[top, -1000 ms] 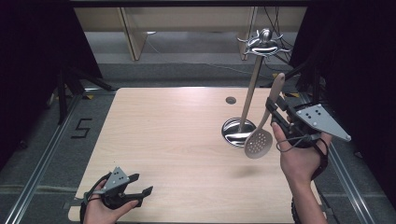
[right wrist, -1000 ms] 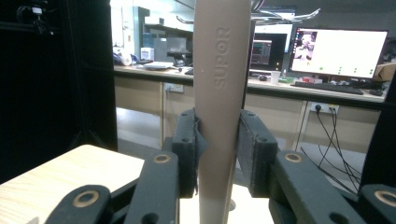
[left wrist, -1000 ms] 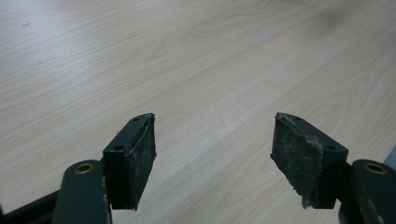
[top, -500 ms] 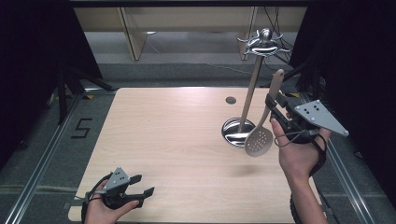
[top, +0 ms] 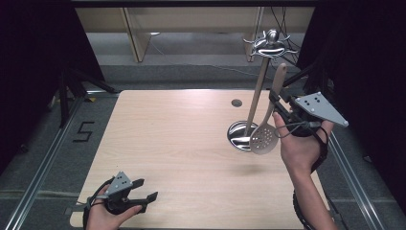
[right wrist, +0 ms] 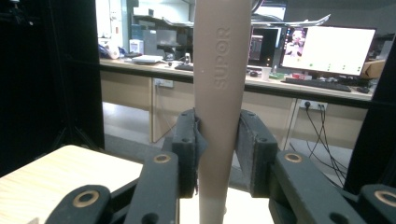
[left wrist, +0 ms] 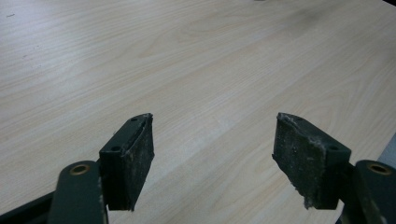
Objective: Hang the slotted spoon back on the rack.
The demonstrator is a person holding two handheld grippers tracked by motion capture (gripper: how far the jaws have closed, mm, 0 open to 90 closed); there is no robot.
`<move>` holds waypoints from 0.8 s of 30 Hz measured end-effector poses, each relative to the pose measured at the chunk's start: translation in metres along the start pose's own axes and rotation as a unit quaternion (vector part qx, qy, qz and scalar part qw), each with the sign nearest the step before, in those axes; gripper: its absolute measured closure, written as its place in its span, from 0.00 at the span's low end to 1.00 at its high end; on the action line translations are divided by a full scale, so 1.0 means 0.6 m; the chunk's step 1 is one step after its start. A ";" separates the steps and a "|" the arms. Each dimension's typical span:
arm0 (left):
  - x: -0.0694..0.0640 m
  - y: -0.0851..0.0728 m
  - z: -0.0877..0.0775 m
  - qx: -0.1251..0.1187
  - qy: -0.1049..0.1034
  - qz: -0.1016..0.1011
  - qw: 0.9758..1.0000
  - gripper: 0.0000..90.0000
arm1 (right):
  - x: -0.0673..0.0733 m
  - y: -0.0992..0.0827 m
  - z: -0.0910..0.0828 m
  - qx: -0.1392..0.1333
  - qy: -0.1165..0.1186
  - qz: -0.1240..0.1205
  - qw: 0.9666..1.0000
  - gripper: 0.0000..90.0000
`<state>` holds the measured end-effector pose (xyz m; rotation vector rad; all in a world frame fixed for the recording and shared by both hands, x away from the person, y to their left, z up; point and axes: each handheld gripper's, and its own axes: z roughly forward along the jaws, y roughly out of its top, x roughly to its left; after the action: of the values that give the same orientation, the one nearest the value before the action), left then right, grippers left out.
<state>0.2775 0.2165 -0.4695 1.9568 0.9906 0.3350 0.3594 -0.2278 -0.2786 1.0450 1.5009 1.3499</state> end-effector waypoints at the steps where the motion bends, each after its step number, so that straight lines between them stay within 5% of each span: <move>1: 0.000 0.000 0.000 0.000 0.000 0.000 1.000 0.32 | -0.001 0.000 0.002 -0.003 -0.004 -0.005 1.000 0.79; 24: 0.001 0.000 0.000 0.002 -0.001 0.006 1.000 0.32 | 0.002 0.001 0.035 0.027 -0.039 0.003 0.999 0.79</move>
<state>0.2780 0.2171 -0.4693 1.9675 0.9793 0.3370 0.3794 -0.2206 -0.2795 1.1248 1.4851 1.2654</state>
